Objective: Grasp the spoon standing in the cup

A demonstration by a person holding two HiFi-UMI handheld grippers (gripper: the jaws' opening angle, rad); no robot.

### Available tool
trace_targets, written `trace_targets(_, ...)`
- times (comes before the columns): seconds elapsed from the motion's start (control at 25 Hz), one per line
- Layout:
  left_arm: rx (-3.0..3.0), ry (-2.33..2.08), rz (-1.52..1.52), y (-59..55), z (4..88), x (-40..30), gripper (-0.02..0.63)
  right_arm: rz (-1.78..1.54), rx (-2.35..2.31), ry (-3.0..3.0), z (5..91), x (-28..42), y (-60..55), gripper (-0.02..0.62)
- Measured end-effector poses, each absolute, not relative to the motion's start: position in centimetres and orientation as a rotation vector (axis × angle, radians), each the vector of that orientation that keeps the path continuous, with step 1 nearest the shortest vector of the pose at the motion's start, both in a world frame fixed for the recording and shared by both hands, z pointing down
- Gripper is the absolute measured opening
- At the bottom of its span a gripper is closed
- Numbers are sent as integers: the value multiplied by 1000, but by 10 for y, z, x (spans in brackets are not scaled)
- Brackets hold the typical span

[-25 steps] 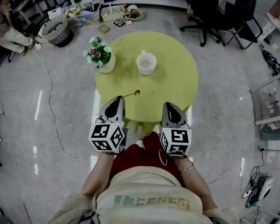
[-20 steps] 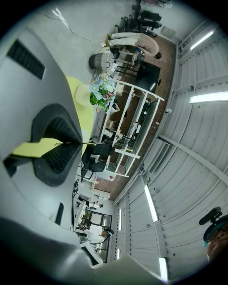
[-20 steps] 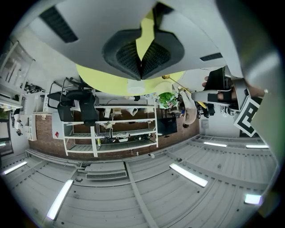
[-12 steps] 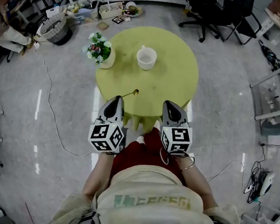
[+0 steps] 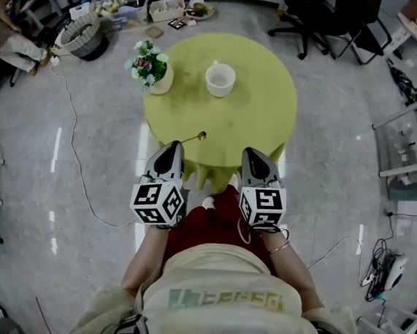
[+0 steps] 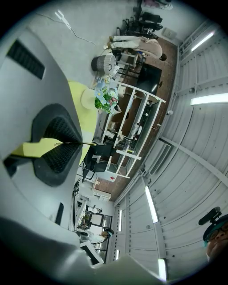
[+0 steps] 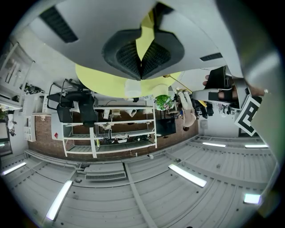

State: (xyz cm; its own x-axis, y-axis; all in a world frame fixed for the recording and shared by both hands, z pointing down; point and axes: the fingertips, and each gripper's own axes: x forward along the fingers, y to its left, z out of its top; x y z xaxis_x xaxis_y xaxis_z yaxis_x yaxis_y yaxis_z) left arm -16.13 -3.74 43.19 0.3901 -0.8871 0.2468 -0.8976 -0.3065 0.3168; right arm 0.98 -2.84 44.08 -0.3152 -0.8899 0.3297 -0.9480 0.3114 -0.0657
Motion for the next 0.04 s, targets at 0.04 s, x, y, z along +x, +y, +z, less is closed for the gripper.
trace_targets(0.04, 2253, -1540, 36, -36, 432, -163, 26, 364, 1678, -2347, 441, 9, -27, 35)
